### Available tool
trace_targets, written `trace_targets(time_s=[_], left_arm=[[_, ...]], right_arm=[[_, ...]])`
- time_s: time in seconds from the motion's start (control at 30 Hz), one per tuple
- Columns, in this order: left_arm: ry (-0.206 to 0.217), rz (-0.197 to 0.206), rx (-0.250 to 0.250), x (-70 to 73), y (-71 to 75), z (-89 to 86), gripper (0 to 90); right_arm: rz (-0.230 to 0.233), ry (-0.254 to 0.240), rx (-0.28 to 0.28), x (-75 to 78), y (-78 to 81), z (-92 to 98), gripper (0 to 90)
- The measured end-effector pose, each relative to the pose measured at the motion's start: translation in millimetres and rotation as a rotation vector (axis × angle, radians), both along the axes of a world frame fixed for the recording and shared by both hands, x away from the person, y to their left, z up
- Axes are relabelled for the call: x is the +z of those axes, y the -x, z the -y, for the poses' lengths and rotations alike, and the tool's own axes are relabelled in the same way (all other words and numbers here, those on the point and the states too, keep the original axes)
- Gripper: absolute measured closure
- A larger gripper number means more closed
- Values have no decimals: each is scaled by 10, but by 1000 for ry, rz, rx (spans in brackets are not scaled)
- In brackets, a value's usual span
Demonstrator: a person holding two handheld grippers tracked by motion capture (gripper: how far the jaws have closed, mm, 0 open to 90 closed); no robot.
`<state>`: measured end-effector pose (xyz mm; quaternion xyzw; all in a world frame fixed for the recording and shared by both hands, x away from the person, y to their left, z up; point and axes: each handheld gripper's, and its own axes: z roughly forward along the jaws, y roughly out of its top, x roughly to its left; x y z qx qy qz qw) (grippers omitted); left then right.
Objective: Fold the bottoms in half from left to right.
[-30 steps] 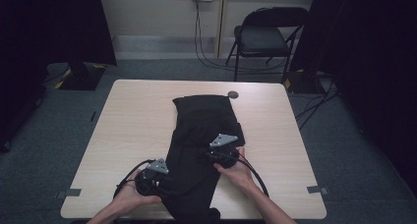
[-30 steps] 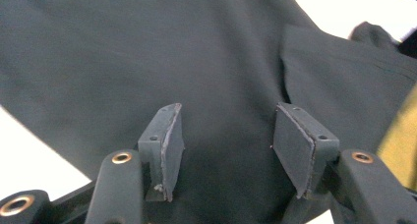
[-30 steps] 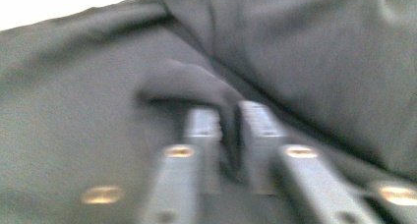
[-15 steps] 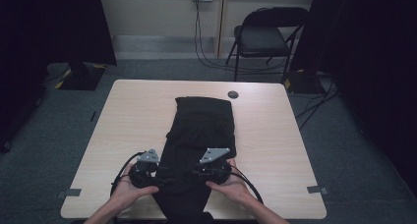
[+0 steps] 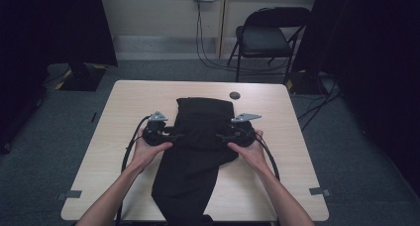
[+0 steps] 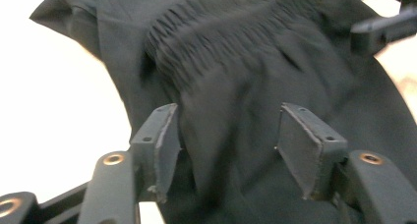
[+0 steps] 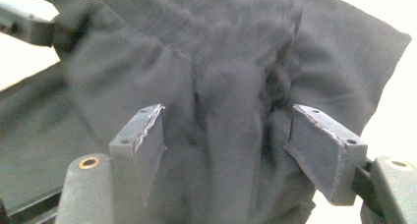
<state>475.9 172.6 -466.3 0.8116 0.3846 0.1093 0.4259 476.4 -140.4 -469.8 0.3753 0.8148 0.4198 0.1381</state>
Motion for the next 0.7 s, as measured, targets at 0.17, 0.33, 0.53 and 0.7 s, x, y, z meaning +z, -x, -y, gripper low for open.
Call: trace_targets(time_s=[0.17, 0.33, 0.53, 0.7], left_arm=[[-97, -7, -26, -171, -112, 184, 573], [-16, 56, -9, 157, -143, 166, 789], [72, 229, -36, 1018, -12, 153, 791], [139, 269, -108, 1290, 462, 4, 785]], right_arm=[[-29, 25, -28, -245, -82, -46, 449], [45, -29, -33, -16, -110, -4, 776], [182, -113, -40, 756, -66, 69, 846], [264, -186, 32, 1218, 310, 142, 856]])
